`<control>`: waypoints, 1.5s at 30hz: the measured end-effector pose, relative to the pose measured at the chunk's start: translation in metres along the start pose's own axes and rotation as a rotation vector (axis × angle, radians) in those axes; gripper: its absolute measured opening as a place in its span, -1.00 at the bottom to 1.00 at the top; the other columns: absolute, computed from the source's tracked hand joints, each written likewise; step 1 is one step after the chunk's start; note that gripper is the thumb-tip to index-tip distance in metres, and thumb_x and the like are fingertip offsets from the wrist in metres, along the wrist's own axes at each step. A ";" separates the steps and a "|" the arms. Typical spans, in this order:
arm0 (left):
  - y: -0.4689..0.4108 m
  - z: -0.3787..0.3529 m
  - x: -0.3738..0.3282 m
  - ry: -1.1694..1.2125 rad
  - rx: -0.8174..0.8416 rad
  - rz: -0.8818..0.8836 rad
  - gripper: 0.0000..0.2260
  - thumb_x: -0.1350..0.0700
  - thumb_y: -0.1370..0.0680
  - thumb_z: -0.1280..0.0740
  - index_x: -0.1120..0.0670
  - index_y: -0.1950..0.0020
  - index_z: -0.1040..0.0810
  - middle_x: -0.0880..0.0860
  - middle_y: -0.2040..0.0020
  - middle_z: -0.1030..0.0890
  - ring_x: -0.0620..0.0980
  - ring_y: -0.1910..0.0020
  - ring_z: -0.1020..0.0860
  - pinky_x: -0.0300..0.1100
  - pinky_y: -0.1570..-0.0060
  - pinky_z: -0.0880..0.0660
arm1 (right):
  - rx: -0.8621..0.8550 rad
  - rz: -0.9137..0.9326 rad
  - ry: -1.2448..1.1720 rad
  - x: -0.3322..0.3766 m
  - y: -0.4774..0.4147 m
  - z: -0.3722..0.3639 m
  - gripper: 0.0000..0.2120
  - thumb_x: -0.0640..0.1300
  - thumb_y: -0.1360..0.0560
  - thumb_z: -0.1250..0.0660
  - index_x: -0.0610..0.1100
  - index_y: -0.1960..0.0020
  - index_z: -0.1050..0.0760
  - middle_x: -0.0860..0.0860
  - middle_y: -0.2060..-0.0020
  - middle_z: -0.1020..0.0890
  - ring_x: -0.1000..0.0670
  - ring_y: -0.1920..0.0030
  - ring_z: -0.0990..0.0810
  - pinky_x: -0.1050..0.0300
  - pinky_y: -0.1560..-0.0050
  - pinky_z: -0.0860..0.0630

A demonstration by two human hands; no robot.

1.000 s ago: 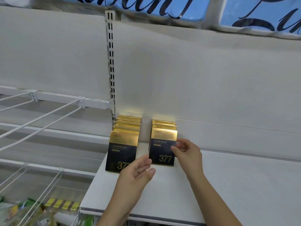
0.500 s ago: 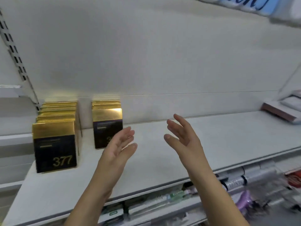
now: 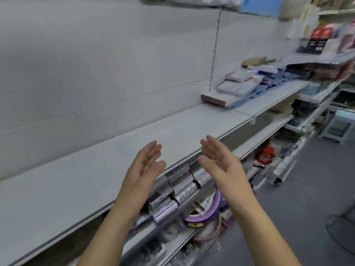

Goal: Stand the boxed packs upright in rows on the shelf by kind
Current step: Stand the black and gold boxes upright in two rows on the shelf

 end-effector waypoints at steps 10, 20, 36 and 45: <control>-0.087 -0.185 0.016 -0.005 0.102 -0.004 -0.60 0.13 -0.64 -0.34 -0.11 -0.46 -0.46 -0.27 -0.33 -0.60 -0.30 -0.33 -0.53 -0.46 -0.16 -0.49 | -0.123 0.039 0.040 -0.008 -0.057 0.180 -0.32 0.15 -0.44 -0.42 0.08 -0.53 -0.36 0.26 -0.35 -0.55 0.31 -0.33 -0.50 0.17 -0.37 -0.46; -0.204 -0.278 0.048 0.073 0.123 0.010 -0.51 -0.05 -0.49 -0.36 -0.14 -0.44 -0.49 -0.26 -0.31 -0.61 -0.32 -0.31 -0.54 -0.37 -0.19 -0.44 | -0.150 0.011 0.091 -0.051 -0.162 0.259 -0.47 -0.03 -0.56 -0.45 0.07 -0.49 -0.41 0.23 -0.33 -0.58 0.26 -0.35 -0.51 0.07 -0.41 -0.45; -0.363 -0.407 0.091 0.078 0.119 0.042 -0.62 0.03 -0.59 -0.40 -0.20 -0.40 -0.51 -0.27 -0.27 -0.63 -0.32 -0.28 -0.56 -0.54 -0.02 -0.48 | -0.182 -0.048 0.118 -0.107 -0.318 0.387 -0.49 0.01 -0.52 -0.45 0.12 -0.44 -0.44 0.27 -0.28 -0.60 0.25 -0.31 -0.54 0.00 -0.39 -0.49; -0.424 -0.523 0.099 -0.062 -0.051 0.023 -0.66 0.11 -0.62 -0.38 -0.16 -0.37 -0.54 -0.25 -0.24 -0.65 -0.32 -0.23 -0.58 -0.56 -0.02 -0.45 | 0.007 0.013 0.064 -0.137 -0.413 0.505 -0.57 -0.07 -0.56 -0.46 0.20 -0.37 -0.46 0.30 -0.25 -0.61 0.25 -0.31 -0.54 0.23 -0.30 -0.46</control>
Point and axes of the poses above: each hand's wrist, its own y-axis away from the middle knuckle, its own z-axis out of the back of the hand, x = y × z, the point moved 4 cm from there along -y, towards the middle knuckle
